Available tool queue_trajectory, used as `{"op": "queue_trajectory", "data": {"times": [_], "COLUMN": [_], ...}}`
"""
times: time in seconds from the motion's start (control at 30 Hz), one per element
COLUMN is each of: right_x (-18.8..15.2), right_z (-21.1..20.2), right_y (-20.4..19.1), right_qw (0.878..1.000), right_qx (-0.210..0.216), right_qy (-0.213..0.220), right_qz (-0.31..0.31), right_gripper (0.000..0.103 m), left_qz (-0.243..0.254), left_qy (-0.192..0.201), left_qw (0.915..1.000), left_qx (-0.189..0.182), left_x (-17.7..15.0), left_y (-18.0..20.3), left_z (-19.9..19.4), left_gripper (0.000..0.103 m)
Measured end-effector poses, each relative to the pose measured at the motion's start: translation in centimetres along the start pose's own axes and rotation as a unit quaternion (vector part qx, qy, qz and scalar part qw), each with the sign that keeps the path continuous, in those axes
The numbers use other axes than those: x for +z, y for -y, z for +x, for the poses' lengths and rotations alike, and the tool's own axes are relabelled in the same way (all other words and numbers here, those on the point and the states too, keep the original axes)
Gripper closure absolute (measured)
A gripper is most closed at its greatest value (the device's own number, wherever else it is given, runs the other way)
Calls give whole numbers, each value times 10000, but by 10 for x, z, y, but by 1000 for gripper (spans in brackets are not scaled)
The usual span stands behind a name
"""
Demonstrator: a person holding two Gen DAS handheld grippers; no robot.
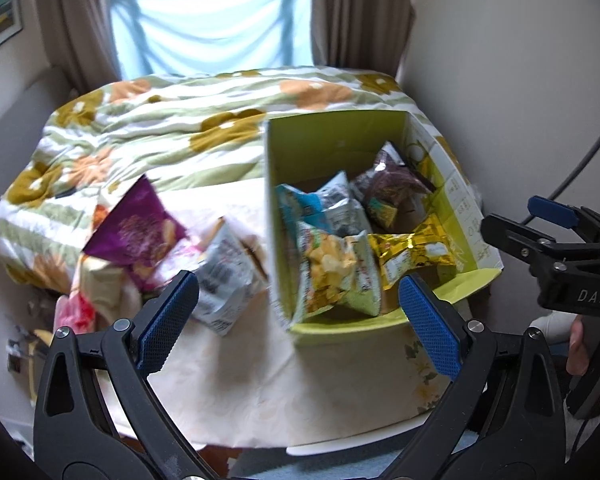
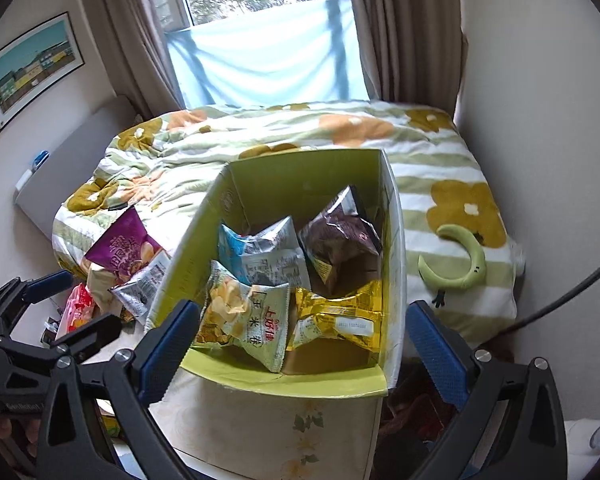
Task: Organize snacks
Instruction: 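Withdraw both tools from the box toward the remaining snacks, then grasp the pink snack bag with the left tool while the right tool grasps the white bag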
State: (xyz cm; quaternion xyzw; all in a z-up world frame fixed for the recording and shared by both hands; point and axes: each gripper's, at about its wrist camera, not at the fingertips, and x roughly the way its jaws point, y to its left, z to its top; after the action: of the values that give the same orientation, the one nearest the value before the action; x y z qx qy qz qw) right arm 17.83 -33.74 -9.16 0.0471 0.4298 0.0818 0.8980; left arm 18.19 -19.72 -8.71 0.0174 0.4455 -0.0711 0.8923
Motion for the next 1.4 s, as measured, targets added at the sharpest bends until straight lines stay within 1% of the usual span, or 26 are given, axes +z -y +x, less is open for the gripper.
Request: {"op": "queue_trajectory", "data": {"times": [0.13,0.3,0.4,0.5,0.6,0.73,0.8,0.87,0.93,1.03,1.17,1.27,1.4], "right_x": [-2,-2,-2,-5,-12,-22,-27,-33,-41,-48,-59,-66,-72], "right_z": [-6,-12,-11,-6,5,23,32,45,56,73,95,111,127], "right_y": [-17,-57,-86,-117,-153,-192,-206,-224,-238,-248,-258,-263,-270], "right_qw": [9998,9989,9984,9984,9986,9992,9993,9994,9990,9972,9936,9915,9903], "right_qx": [122,311,353,369,422,361,323,191,12,-250,-599,-775,-988], "right_qy": [107,284,361,382,312,181,127,64,32,0,-55,-151,-179], "right_qz": [-93,-200,-238,-205,-76,60,162,295,439,701,956,1034,955], "right_gripper": [0,0,0,0,0,0,0,0,0,0,0,0,0], "left_qz": [-255,-474,-546,-568,-605,-663,-698,-691,-584,-427,-228,-109,-51], "left_qy": [114,261,303,220,156,-13,-109,-210,-367,-546,-699,-773,-712], "left_qw": [9995,9978,9971,9969,9968,9966,9966,9967,9972,9974,9973,9969,9970], "left_qx": [173,372,432,491,494,485,419,359,297,188,39,128,310], "left_x": [-10,-23,-32,-40,-51,-67,-76,-84,-92,-101,-113,-119,-126], "left_y": [-27,-71,-105,-139,-176,-223,-247,-267,-286,-303,-316,-317,-319], "left_z": [-14,-31,-40,-44,-49,-45,-41,-35,-23,-5,27,50,76], "left_gripper": [3,3,3,3,3,3,3,3,3,3,3,3,3]}}
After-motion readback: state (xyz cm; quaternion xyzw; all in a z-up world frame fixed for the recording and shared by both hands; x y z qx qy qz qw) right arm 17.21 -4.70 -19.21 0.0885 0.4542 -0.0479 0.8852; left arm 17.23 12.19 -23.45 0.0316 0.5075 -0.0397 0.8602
